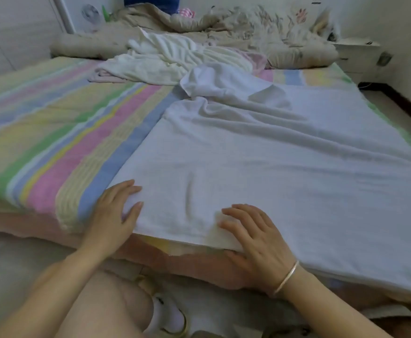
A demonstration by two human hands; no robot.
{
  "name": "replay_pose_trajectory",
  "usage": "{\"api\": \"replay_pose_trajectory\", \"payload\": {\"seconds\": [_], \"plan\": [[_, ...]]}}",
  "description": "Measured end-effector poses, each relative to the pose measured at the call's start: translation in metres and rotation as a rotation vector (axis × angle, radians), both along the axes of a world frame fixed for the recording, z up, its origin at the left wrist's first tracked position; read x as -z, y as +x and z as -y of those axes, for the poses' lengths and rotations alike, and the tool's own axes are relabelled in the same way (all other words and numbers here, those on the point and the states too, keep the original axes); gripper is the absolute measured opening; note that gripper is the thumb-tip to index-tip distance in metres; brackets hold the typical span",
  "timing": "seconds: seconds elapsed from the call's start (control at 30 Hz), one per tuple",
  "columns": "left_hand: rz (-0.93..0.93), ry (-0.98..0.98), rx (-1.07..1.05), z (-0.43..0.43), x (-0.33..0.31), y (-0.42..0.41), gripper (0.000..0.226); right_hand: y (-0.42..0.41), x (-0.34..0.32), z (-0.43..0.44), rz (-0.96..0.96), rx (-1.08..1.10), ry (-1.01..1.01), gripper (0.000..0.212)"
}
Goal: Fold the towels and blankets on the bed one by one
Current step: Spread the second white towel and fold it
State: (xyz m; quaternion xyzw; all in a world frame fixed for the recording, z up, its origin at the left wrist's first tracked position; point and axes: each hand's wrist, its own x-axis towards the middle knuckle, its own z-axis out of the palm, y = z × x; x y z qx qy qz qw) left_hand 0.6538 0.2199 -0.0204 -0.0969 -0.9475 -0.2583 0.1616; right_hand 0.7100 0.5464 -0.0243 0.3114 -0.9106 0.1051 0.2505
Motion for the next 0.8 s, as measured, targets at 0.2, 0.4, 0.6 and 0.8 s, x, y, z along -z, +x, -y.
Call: {"api": "replay_pose_trajectory", "payload": {"seconds": [0.2, 0.4, 0.6, 0.8], "plan": [[0.040, -0.117, -0.004, 0.008, 0.008, -0.001, 0.061, 0.006, -0.005, -0.011, -0.088, 0.004, 0.021, 0.018], [0.034, -0.027, -0.106, 0.004, 0.010, 0.002, 0.044, 0.015, -0.012, -0.008, -0.092, 0.020, 0.072, 0.022], [0.090, 0.233, -0.415, 0.010, -0.010, 0.007, 0.031, 0.036, 0.005, -0.006, -0.109, 0.048, 0.151, 0.030], [0.178, 0.230, -0.426, 0.004, -0.021, 0.006, 0.030, 0.041, 0.006, -0.012, -0.077, 0.095, 0.256, 0.061]]}}
